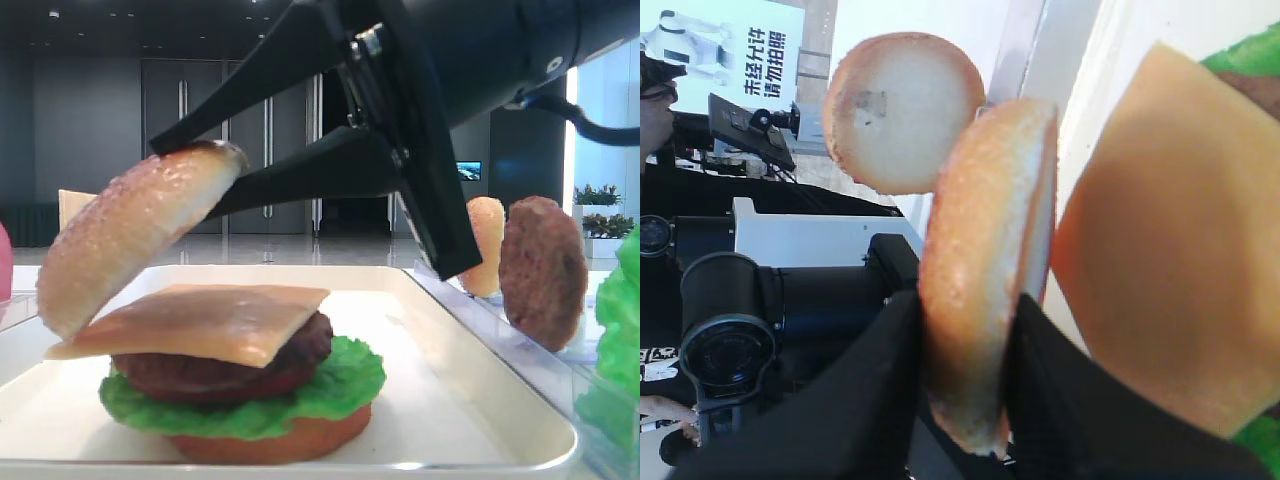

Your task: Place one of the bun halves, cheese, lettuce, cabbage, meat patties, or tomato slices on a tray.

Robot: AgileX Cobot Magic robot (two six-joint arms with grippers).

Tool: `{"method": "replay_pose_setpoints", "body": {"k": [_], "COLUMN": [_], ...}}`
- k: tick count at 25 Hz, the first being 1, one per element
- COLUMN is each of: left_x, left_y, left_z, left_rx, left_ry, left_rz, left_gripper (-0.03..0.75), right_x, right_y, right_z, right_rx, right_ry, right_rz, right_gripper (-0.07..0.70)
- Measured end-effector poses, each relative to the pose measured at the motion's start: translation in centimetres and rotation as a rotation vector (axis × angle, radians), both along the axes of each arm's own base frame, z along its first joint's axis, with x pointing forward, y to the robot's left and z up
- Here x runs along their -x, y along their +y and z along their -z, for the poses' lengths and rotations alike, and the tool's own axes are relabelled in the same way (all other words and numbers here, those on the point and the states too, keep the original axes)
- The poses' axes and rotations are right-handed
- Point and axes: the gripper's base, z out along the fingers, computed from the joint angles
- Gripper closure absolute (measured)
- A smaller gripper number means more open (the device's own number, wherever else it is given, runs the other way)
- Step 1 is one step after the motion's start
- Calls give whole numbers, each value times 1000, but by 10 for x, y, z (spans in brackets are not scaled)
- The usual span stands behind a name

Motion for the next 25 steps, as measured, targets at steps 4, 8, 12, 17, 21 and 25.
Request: {"method": "replay_pose_setpoints", "body": {"k": [4, 8, 12, 17, 21, 25], "left_x": [0, 0, 0, 0, 0, 0], "left_y": [0, 0, 0, 0, 0, 0], "left_z": [0, 0, 0, 0, 0, 0], "left_rx": [0, 0, 0, 0, 0, 0], "left_ry": [0, 0, 0, 0, 0, 0], "left_rz": [0, 0, 0, 0, 0, 0], "left_gripper": [139, 139, 139, 139, 139, 139], "right_x": [-1, -3, -6, -10, -10, -10], "right_y": [0, -2, -6, -16, -27, -40], "right_z": [1, 1, -3, -10, -15, -23], "right_rx": [7, 34, 67, 126, 205, 276], "right_ry": [-2, -20, -60, -128, -172, -210], "right_rz": [5, 31, 65, 76, 76, 81], "right_gripper": [409, 318, 233, 211, 211, 211]}}
